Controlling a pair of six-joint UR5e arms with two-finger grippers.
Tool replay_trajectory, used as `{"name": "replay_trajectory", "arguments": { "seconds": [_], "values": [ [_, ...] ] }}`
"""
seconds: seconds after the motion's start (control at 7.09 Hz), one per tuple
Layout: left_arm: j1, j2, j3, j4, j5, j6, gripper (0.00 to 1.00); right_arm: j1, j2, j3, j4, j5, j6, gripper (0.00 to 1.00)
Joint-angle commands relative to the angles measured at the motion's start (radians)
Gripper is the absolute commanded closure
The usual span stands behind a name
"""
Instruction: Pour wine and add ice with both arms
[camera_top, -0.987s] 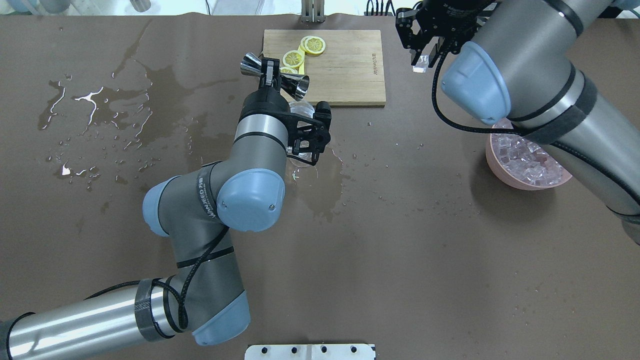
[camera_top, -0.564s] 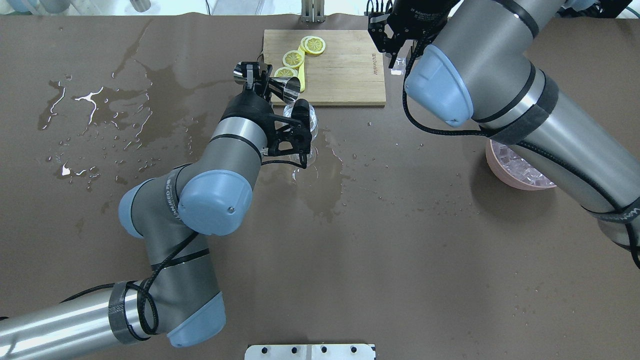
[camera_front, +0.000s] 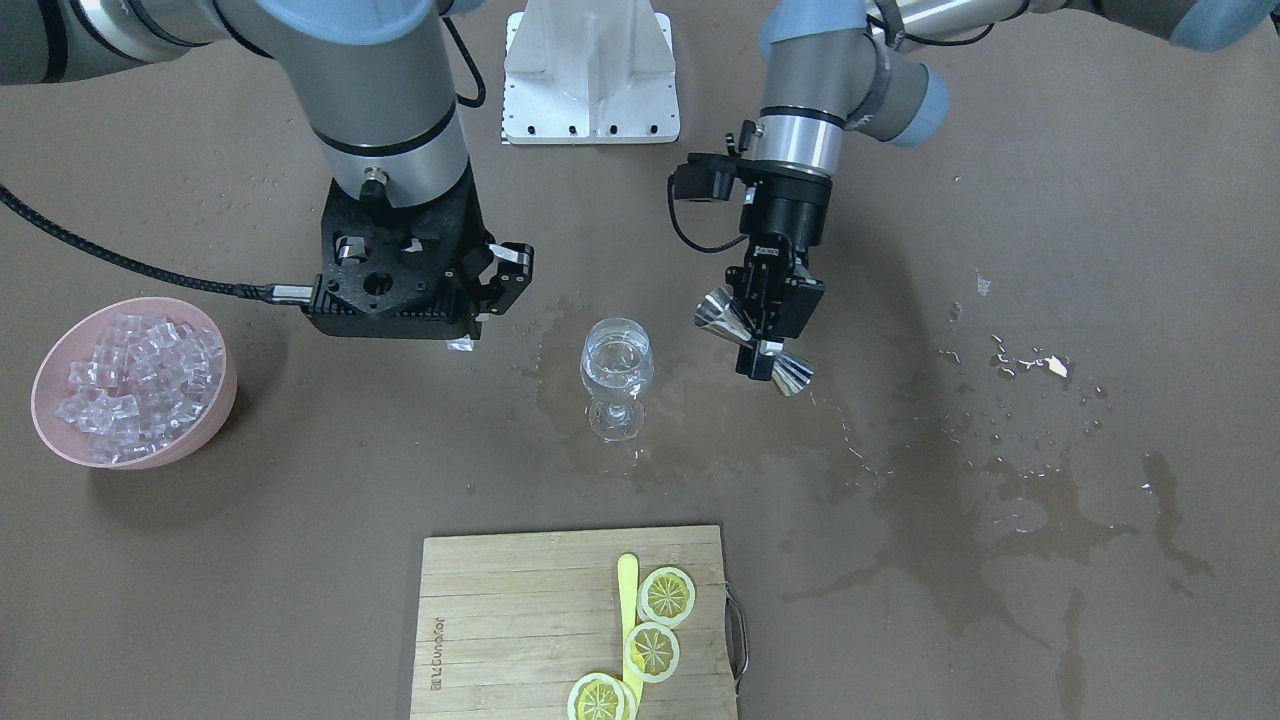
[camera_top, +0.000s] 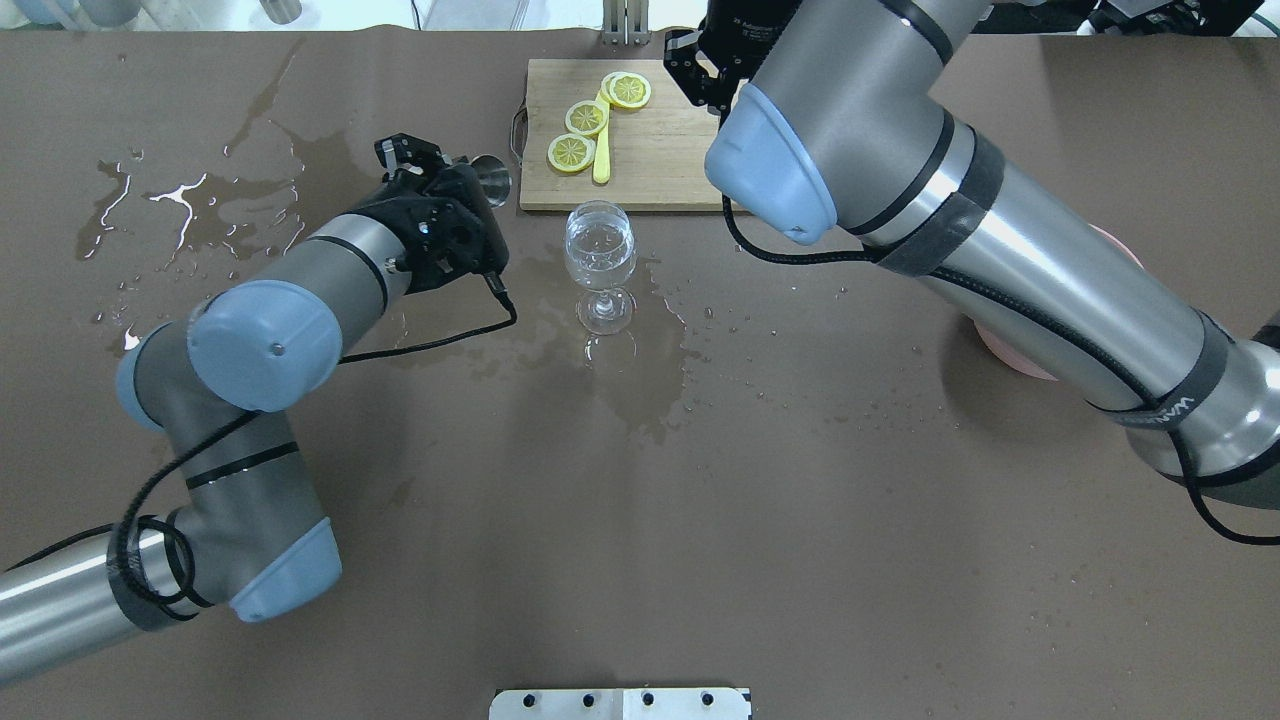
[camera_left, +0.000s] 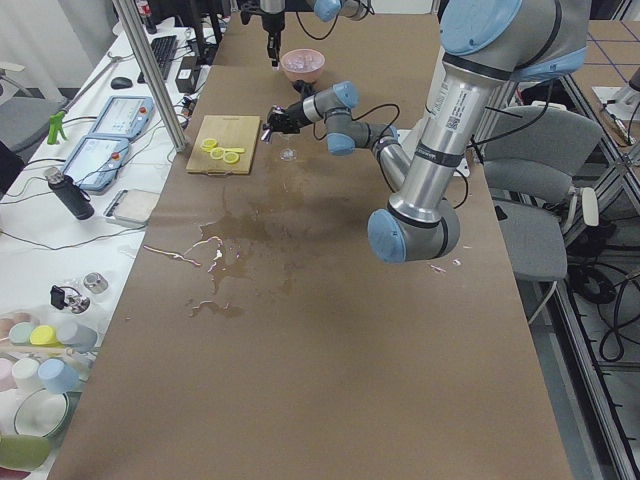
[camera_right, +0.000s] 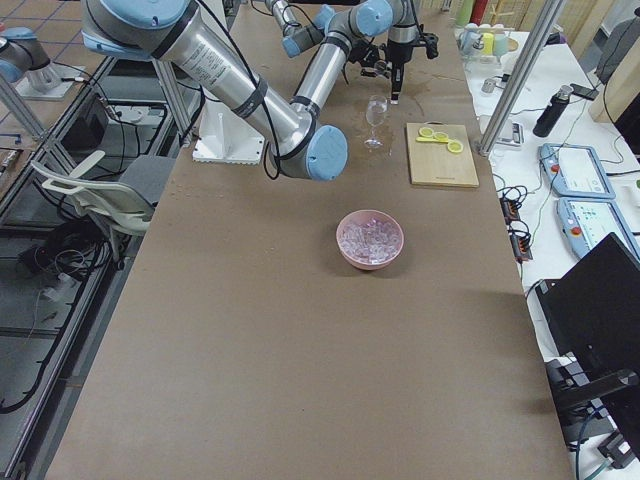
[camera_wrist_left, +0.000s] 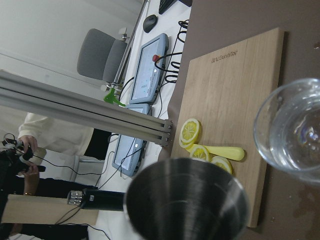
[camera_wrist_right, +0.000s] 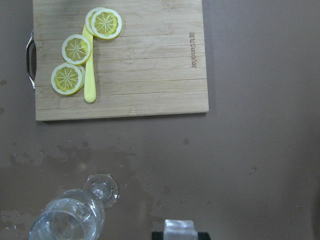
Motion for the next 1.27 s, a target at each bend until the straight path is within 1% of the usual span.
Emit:
{"name": "replay_trajectory", "arguments": {
  "seconds": [0.0, 0.14, 0.28, 0.42, 0.56, 0.7, 0.85, 0.99, 1.13],
  "values": [
    [-0.096, 0.109, 0.012, -0.119, -0.216, -0.164, 1.00, -0.050, 0.074, -0.083, 0.004, -0.035, 0.012, 0.86],
    [-0.109, 0.149, 0.020, -0.213, -0.229, -0.196, 1.00, -0.085, 0.102, -0.101, 0.010, -0.058, 0.031, 0.86],
    [-0.115, 0.196, 0.029, -0.270, -0.231, -0.280, 1.00, -0.120, 0.113, -0.103, 0.026, -0.080, 0.040, 0.86],
    [-0.137, 0.225, 0.040, -0.313, -0.258, -0.349, 1.00, -0.139, 0.113, -0.106, 0.058, -0.080, 0.055, 0.86],
    [-0.188, 0.238, 0.043, -0.319, -0.334, -0.483, 1.00, -0.153, 0.108, -0.129, 0.131, -0.080, 0.069, 0.86],
    [-0.250, 0.265, 0.044, -0.335, -0.423, -0.515, 1.00, -0.159, 0.107, -0.147, 0.145, -0.080, 0.071, 0.86],
    [-0.299, 0.282, 0.046, -0.341, -0.468, -0.521, 1.00, -0.159, 0.105, -0.155, 0.153, -0.080, 0.071, 0.86],
    [-0.304, 0.314, 0.066, -0.392, -0.467, -0.628, 1.00, -0.157, 0.101, -0.161, 0.168, -0.080, 0.071, 0.86],
    [-0.304, 0.341, 0.146, -0.546, -0.427, -0.747, 1.00, -0.159, 0.099, -0.163, 0.169, -0.080, 0.066, 0.86]
  ]
}}
